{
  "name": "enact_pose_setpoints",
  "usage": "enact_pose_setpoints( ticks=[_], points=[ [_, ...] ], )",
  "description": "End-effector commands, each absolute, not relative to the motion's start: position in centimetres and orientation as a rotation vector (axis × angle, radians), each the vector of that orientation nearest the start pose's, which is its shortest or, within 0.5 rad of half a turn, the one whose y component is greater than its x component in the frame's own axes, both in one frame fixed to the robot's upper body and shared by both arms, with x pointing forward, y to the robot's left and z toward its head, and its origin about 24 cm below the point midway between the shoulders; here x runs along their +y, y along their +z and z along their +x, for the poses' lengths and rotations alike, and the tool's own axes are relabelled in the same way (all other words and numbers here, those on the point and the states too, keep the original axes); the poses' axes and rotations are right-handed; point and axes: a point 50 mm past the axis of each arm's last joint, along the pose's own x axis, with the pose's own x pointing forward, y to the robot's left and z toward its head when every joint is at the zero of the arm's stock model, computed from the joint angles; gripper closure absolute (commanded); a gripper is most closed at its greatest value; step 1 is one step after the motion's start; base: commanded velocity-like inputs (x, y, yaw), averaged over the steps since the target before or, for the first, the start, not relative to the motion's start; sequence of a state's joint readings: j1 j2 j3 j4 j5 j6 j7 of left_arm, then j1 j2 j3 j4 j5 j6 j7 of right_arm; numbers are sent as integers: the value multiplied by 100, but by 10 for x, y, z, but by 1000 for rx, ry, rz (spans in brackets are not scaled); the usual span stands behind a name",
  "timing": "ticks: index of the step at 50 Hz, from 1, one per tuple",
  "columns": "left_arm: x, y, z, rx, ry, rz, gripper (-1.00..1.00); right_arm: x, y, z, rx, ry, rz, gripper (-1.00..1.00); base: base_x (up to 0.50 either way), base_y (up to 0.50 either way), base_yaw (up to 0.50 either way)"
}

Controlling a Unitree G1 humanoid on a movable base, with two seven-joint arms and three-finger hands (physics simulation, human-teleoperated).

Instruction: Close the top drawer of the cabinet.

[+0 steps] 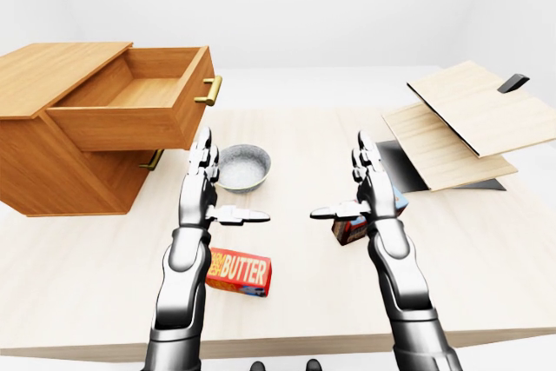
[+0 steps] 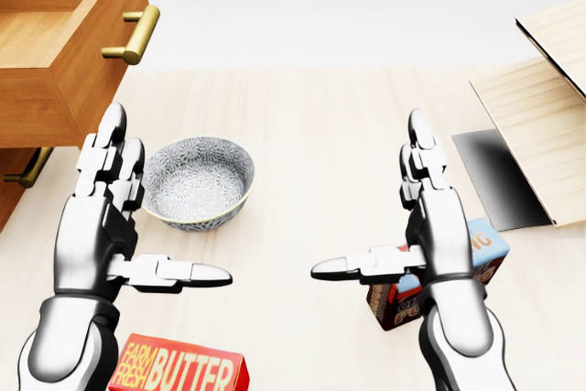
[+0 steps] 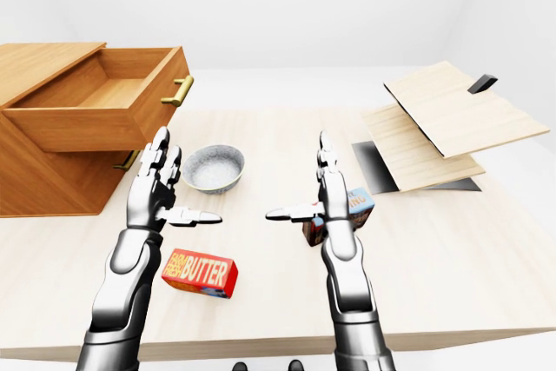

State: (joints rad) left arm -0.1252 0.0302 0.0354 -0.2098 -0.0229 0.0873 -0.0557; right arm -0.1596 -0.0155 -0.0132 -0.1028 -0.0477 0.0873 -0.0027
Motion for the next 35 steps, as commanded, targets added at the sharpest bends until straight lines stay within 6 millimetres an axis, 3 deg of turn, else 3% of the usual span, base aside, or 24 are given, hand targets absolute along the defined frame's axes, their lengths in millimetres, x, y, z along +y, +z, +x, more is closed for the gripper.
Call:
enact_pose_setpoints(
  ticks=[1,16,24,35],
  points=[
    [149,113,269,-243,-61,11,-100,-142,100,285,-176,16,-57,-100,0,0,0],
    [149,116,276,-247,-56,67,-100,-143,100,282,-178,18,-59,-100,0,0,0],
    [165,132,314,-258,50,184,-100,-143,97,279,-168,20,-59,-100,0,0,0],
    [175,127,334,-205,181,324,-100,-143,96,279,-165,21,-58,-100,0,0,0]
  ],
)
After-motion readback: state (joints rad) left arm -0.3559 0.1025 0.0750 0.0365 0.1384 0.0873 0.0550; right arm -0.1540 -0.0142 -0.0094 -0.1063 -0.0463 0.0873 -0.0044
